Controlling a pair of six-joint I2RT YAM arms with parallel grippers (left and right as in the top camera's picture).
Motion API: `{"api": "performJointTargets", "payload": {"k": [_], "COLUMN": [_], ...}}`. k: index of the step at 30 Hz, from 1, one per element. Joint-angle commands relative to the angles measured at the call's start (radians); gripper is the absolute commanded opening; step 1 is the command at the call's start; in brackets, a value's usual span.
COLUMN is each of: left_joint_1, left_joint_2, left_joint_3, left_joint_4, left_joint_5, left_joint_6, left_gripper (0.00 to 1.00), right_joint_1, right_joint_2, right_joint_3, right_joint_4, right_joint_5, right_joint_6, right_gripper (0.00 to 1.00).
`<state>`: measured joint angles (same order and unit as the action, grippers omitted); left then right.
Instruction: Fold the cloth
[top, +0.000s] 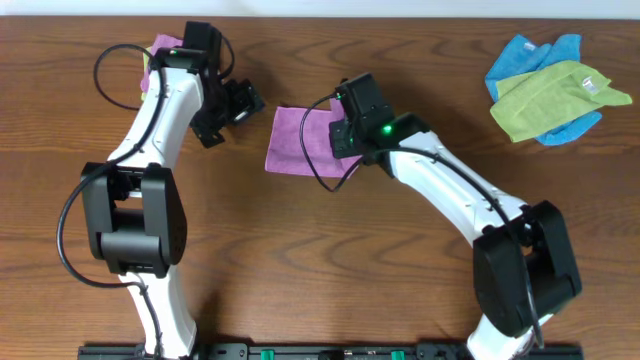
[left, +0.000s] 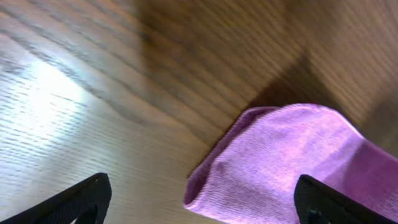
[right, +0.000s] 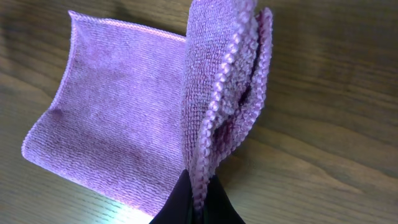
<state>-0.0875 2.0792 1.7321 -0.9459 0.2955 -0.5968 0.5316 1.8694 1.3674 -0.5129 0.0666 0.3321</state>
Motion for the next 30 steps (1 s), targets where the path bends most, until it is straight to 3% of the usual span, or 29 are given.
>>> {"api": "performJointTargets", "payload": {"k": [1, 11, 18, 30], "left_joint_1": [0.011, 0.011, 0.011, 0.021], "left_joint_2": [-0.033, -0.033, -0.033, -0.032], "left_joint_3": [-0.001, -0.001, -0.001, -0.002], "left_joint_4": [-0.015, -0.016, -0.019, -0.035], "left_joint_5": [-0.014, -0.014, -0.01, 0.006], "left_joint_6": [0.035, 0.044, 0.052, 0.051], "left_gripper": [0.95, 0.95, 0.95, 0.95], "right_joint_1": [0.024, 0.055, 0.055, 0.053], "right_joint_2": [0.0, 0.0, 0.0, 0.0], "right_joint_3": [0.037, 0.066, 0.075, 0.132], "right_joint_4": [0.0, 0.001, -0.043, -0.043], "right_joint_5": [0.055, 0.101, 0.248, 0.248], "right_joint_6": [0.031, 0.038, 0.038, 0.038], "right_gripper": [0.02, 0.02, 0.01, 0.01]}}
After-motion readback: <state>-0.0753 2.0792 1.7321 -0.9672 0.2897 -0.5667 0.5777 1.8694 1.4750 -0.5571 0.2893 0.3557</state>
